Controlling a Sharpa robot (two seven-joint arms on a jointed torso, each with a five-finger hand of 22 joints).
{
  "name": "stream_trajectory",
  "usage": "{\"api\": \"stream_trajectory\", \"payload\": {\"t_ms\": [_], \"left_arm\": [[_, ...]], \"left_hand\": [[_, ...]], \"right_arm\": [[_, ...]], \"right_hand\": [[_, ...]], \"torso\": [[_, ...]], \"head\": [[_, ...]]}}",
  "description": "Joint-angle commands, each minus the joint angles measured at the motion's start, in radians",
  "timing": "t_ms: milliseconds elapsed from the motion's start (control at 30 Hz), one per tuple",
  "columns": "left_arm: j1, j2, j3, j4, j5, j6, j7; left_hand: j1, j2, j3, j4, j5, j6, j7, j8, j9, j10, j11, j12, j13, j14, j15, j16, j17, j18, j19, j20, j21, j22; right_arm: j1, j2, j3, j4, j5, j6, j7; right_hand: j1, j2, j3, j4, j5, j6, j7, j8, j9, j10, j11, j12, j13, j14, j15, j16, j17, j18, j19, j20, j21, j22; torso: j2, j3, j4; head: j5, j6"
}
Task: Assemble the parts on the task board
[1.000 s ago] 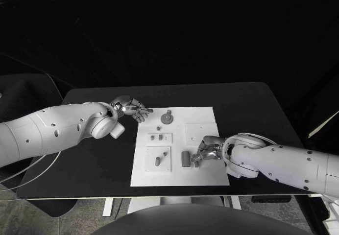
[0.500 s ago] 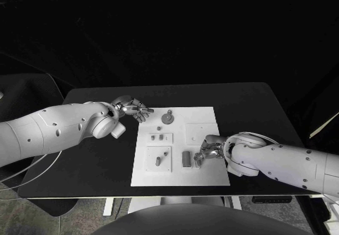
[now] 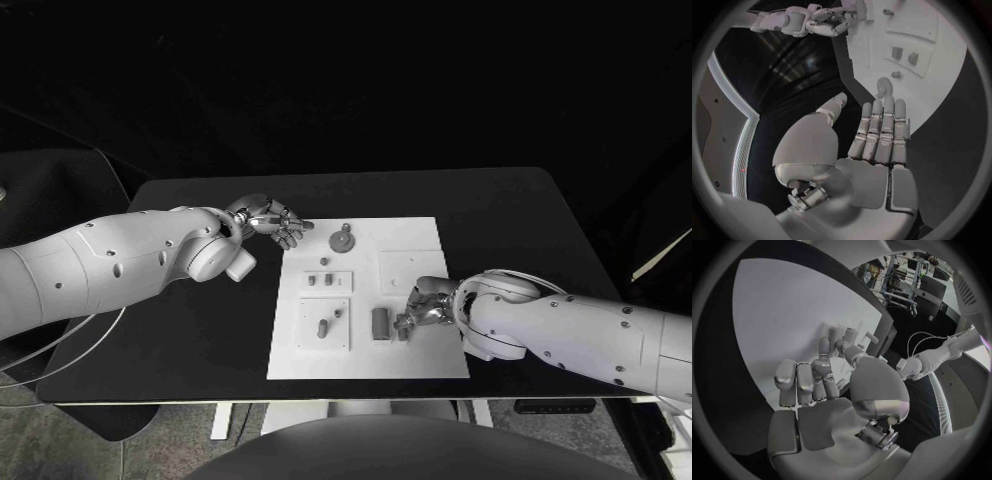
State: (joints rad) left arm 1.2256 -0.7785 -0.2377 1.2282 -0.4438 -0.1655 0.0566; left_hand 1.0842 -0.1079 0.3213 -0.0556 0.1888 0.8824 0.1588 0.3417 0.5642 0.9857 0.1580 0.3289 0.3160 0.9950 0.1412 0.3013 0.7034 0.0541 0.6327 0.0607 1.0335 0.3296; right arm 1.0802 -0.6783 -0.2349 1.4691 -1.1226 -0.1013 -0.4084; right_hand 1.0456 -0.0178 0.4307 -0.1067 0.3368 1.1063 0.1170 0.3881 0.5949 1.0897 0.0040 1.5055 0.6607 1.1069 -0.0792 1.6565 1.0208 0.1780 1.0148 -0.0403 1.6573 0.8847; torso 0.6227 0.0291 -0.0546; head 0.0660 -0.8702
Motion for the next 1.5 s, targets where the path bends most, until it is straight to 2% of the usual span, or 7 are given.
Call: {"api": "stream_trajectory", "payload": {"t_ms": [33,633,833,1067,1167,1333,1500], "left_arm": [[0.001,0.001,0.001,0.002,-0.002,0.011,0.004],[0.001,0.0,0.001,0.002,-0.003,0.011,0.004],[0.001,0.0,0.001,0.002,-0.003,0.012,0.004],[0.001,-0.001,0.001,0.002,-0.003,0.012,0.003],[0.001,-0.001,0.001,0.002,-0.003,0.01,0.003],[0.001,-0.001,0.001,0.002,-0.003,0.011,0.003],[0.001,-0.003,0.001,0.003,-0.005,0.014,0.0]], "left_hand": [[-0.007,0.001,-0.006,0.0,-0.003,0.008,0.0,-0.003,-0.001,0.001,-0.003,-0.001,0.001,-0.008,0.001,-0.003,-0.001,0.017,-0.007,0.0,-0.003,0.001],[-0.008,0.001,-0.007,0.0,-0.003,0.008,0.0,-0.003,-0.001,0.001,-0.003,-0.001,0.001,-0.008,0.001,-0.003,-0.001,0.017,-0.007,0.0,-0.003,0.002],[-0.008,0.001,-0.007,0.0,-0.003,0.008,0.0,-0.003,-0.001,0.001,-0.003,-0.001,0.001,-0.008,0.001,-0.003,-0.001,0.017,-0.007,0.0,-0.003,0.002],[-0.008,0.001,-0.007,0.0,-0.003,0.008,0.0,-0.003,-0.001,0.001,-0.003,-0.001,0.001,-0.008,0.001,-0.003,-0.001,0.017,-0.007,0.0,-0.003,0.002],[-0.008,0.001,-0.007,0.0,-0.003,0.008,0.0,-0.003,-0.001,0.001,-0.003,-0.001,0.001,-0.008,0.001,-0.003,-0.001,0.017,-0.007,0.0,-0.003,0.002],[-0.008,0.001,-0.007,0.0,-0.003,0.008,0.0,-0.004,-0.001,0.001,-0.003,-0.001,0.001,-0.008,0.001,-0.003,-0.001,0.017,-0.007,0.0,-0.003,0.002],[-0.008,0.001,-0.007,0.0,-0.003,0.008,0.0,-0.004,-0.001,0.001,-0.003,-0.001,0.002,-0.008,0.001,-0.003,-0.001,0.017,-0.007,0.0,-0.003,0.002]], "right_arm": [[-0.005,0.0,-0.002,0.006,-0.011,0.035,-0.012],[-0.005,0.0,-0.002,-0.006,-0.005,0.019,-0.021],[-0.005,0.001,-0.002,-0.009,-0.003,0.019,-0.02],[-0.005,-0.005,-0.002,-0.005,-0.01,0.054,-0.017],[-0.005,-0.011,-0.002,0.0,-0.009,0.049,-0.01],[-0.005,-0.021,-0.002,0.009,0.003,-0.017,0.025],[-0.005,-0.033,-0.002,0.012,0.022,-0.057,0.057]], "right_hand": [[0.03,0.034,0.022,-0.021,0.006,0.002,0.009,0.006,0.0,-0.007,0.004,-0.004,-0.001,-0.004,-0.005,0.079,0.001,0.084,-0.001,-0.002,0.109,-0.001],[0.023,0.033,0.019,-0.018,0.004,0.003,0.009,0.006,-0.001,-0.008,0.005,-0.005,-0.001,-0.005,-0.005,0.078,0.001,0.084,-0.002,-0.002,0.109,-0.001],[-0.014,0.005,0.001,-0.01,-0.021,-0.012,0.013,-0.006,-0.009,-0.017,0.01,-0.006,0.0,-0.012,-0.002,0.076,0.002,0.084,-0.006,0.001,0.106,-0.002],[-0.009,-0.003,0.005,-0.02,-0.046,-0.017,0.013,-0.011,-0.012,-0.022,0.011,-0.005,0.002,-0.015,-0.002,0.075,0.002,0.084,-0.007,0.0,0.105,-0.003],[-0.006,-0.01,0.005,-0.023,-0.051,-0.016,0.013,-0.011,-0.012,-0.022,0.011,-0.004,0.002,-0.016,-0.002,0.076,0.002,0.084,-0.008,0.0,0.105,-0.003],[-0.028,-0.051,-0.008,-0.011,-0.084,-0.016,0.014,-0.013,-0.016,-0.026,0.013,-0.002,0.004,-0.018,0.0,0.075,0.002,0.084,-0.008,0.002,0.103,-0.005],[-0.041,-0.063,-0.013,-0.003,-0.105,-0.017,0.015,-0.015,-0.018,-0.025,0.014,0.0,0.005,-0.017,0.0,0.075,0.002,0.084,-0.006,0.002,0.103,-0.006]], "torso": [[0.0,-0.0004,0.0003],[0.0,0.0,0.0001],[0.0,0.0001,-0.0002],[0.0,0.0003,-0.0004],[0.0,0.0002,0.0003],[0.0,0.0003,-0.0002],[0.0,0.0007,0.0001]], "head": [[0.001,-0.002],[0.0,-0.002],[-0.001,-0.001],[-0.003,-0.002],[-0.002,-0.002],[-0.003,-0.002],[-0.002,0.0]]}}
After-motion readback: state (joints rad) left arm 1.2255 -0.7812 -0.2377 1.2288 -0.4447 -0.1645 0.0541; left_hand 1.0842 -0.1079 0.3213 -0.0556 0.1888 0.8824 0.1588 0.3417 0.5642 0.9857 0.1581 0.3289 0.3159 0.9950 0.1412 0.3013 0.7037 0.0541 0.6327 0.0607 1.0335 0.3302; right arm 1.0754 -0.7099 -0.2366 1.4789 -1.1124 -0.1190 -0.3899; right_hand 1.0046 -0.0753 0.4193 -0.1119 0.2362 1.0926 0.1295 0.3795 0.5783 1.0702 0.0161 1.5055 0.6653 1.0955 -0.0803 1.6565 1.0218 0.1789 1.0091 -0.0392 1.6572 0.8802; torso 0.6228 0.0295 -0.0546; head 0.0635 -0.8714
